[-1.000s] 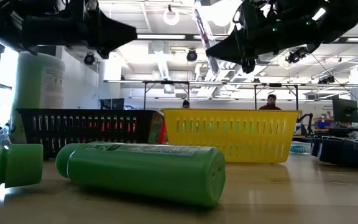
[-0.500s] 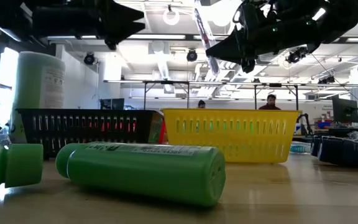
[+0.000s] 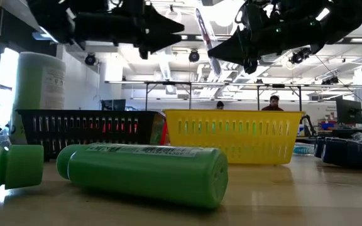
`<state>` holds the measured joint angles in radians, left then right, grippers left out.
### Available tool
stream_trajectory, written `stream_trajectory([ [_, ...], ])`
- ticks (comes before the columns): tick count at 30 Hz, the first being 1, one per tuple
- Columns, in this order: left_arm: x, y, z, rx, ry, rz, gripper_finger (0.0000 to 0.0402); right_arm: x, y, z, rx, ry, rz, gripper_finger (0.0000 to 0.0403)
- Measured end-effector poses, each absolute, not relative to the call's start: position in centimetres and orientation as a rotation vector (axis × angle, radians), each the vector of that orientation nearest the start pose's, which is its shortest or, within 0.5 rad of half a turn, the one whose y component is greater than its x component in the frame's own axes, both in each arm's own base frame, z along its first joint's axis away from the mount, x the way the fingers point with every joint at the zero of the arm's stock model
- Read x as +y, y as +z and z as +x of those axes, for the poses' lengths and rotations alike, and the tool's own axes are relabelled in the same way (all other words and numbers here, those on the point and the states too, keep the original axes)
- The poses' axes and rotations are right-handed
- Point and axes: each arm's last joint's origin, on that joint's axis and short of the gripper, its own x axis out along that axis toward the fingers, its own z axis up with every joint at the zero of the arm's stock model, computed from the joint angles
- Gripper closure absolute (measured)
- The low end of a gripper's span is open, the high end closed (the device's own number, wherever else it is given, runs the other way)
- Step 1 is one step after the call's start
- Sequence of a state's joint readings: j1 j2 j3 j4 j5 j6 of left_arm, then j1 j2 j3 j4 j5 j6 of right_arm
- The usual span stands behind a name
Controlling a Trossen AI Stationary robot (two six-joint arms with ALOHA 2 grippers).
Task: Pick & Place Travel size toiletries
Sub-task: Put the orange toothbrush into the red bin
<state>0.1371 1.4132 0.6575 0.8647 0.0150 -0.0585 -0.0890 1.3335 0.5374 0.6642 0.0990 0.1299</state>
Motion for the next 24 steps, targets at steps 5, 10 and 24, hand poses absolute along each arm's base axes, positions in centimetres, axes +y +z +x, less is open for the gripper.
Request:
stream_trajectory([
  [5,4.1,25.6,29.8,-0.127,0.118,-0.052,0.0192,-2.6,20.2,27.2,0.165,-0.193,0.134,0.0395],
  [10,4.1,25.7,29.8,-0.132,0.118,-0.057,0.0192,-2.7,19.0,27.9,0.187,-0.197,0.136,0.0395],
  [24,4.1,25.7,29.8,-0.129,0.117,-0.078,0.0192,-2.6,19.6,29.3,0.082,-0.133,0.139,0.0395],
])
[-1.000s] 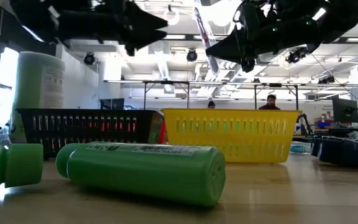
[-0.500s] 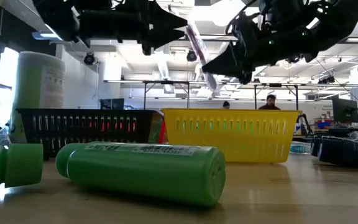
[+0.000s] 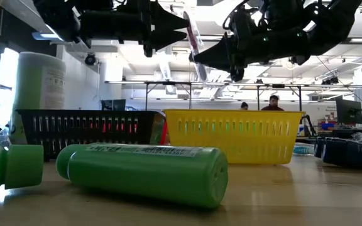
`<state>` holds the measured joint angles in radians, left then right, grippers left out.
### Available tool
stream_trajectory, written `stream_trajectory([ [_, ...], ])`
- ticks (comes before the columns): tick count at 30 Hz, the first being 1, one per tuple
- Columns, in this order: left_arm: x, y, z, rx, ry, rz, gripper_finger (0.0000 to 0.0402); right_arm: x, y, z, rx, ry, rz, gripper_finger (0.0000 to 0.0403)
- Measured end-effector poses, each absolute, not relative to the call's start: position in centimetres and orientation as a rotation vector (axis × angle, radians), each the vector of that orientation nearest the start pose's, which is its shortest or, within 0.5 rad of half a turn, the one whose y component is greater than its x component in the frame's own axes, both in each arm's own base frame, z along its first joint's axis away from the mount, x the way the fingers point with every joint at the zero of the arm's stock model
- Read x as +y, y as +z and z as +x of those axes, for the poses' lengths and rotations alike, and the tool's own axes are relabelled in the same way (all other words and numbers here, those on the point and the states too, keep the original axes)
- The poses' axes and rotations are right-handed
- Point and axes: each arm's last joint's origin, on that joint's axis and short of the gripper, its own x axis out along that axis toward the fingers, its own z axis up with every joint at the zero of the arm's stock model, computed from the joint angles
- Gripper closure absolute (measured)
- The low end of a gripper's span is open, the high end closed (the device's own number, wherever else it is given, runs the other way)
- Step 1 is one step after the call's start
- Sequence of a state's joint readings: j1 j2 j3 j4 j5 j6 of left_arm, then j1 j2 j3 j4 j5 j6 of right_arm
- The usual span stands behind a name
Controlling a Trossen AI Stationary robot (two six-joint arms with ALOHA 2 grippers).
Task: Pick & Place Travel size toiletries
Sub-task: Put the orange toothbrush into the red bin
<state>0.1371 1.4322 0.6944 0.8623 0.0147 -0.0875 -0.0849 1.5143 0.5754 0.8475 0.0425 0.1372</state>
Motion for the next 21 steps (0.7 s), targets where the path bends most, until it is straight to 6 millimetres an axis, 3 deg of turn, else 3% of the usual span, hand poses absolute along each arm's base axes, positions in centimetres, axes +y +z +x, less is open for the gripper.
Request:
stream_trajectory([
  [21,4.16,25.01,30.65,-0.164,0.104,-0.097,0.0192,-2.66,19.50,29.37,0.100,-0.148,0.136,0.0395],
])
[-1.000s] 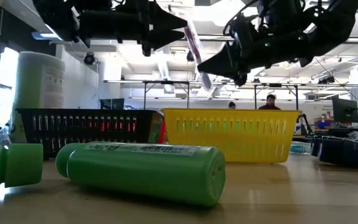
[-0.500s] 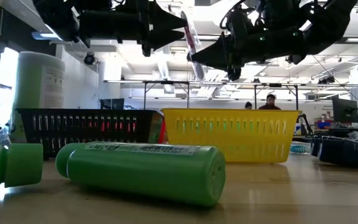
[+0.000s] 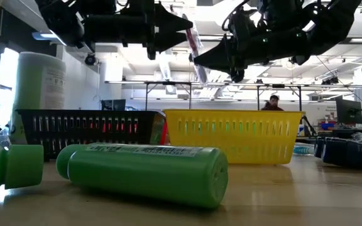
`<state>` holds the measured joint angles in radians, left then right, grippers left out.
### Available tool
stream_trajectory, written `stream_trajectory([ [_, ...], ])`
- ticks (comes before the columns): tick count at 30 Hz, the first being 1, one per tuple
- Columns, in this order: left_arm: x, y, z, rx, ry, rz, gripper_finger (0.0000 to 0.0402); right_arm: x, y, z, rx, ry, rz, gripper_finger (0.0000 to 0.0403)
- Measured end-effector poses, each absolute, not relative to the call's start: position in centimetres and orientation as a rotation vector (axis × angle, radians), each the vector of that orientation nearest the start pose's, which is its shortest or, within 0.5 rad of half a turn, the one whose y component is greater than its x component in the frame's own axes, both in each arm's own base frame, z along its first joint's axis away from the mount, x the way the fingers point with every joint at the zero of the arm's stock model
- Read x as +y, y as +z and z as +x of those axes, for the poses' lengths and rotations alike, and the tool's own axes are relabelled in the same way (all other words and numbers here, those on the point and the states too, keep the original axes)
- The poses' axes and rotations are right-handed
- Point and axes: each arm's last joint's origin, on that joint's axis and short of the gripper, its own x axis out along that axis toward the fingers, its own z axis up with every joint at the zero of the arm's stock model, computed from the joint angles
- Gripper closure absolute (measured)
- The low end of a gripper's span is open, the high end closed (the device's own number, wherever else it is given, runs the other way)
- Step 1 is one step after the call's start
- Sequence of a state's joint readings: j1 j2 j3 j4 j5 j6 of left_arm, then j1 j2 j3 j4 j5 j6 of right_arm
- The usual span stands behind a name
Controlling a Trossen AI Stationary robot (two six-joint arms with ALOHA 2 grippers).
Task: Pick & Place Travel size toiletries
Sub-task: Put the orange toothbrush into the red bin
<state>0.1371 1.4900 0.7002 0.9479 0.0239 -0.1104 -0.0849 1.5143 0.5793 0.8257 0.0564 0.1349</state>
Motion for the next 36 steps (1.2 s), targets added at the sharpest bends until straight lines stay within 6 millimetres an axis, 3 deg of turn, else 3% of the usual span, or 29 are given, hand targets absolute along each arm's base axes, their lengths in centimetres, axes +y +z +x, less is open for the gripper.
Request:
stream_trajectory([
  [20,4.1,24.9,30.7,-0.155,0.094,-0.093,0.0192,-2.8,20.1,29.4,0.027,-0.192,0.171,0.0395],
  [27,4.1,24.9,30.7,-0.147,0.096,-0.094,0.0192,-2.8,18.9,32.0,0.000,-0.180,0.204,0.0396],
  [31,4.1,24.6,30.7,-0.119,0.097,-0.099,0.0192,-2.8,18.3,32.6,0.020,-0.161,0.205,0.0396],
  [36,4.1,24.4,30.7,-0.101,0.098,-0.101,0.0192,-2.8,19.0,32.3,0.015,-0.158,0.189,0.0396],
])
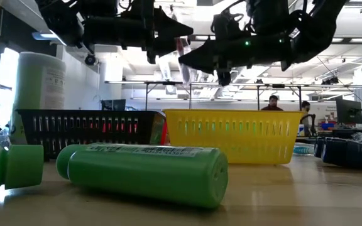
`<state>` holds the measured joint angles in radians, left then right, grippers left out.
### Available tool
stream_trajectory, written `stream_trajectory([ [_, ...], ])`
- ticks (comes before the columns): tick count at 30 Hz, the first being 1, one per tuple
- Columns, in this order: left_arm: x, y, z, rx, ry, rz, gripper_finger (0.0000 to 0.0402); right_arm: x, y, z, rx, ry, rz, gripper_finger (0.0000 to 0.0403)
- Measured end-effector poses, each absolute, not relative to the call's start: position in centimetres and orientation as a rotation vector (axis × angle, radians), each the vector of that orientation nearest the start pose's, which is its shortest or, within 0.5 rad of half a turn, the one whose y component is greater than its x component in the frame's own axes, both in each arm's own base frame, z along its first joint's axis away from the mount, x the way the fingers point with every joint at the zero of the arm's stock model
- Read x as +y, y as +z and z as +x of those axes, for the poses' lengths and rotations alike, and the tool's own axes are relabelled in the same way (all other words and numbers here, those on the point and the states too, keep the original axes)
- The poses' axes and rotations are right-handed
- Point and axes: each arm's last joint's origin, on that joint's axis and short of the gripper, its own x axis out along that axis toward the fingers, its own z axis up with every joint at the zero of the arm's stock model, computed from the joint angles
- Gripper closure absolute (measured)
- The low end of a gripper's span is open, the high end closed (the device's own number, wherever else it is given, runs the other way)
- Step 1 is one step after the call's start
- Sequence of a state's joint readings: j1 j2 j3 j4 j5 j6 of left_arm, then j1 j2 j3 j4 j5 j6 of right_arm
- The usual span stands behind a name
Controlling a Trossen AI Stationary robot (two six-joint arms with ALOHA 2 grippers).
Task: Pick & Place Travel size toiletries
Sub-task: Put the orange toothbrush into the red bin
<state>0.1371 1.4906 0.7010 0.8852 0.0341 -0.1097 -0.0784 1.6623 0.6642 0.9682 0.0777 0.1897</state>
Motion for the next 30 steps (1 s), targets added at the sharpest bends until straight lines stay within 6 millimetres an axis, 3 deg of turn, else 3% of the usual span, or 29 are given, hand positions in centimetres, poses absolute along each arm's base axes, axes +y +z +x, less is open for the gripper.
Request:
stream_trajectory([
  [14,4.14,24.43,30.74,-0.103,0.098,-0.099,0.0199,-2.75,18.51,32.14,0.086,-0.165,0.186,0.0396],
  [30,4.19,24.44,30.74,-0.102,0.106,-0.075,0.0365,-2.72,18.44,32.13,0.096,-0.159,0.186,0.0396],
])
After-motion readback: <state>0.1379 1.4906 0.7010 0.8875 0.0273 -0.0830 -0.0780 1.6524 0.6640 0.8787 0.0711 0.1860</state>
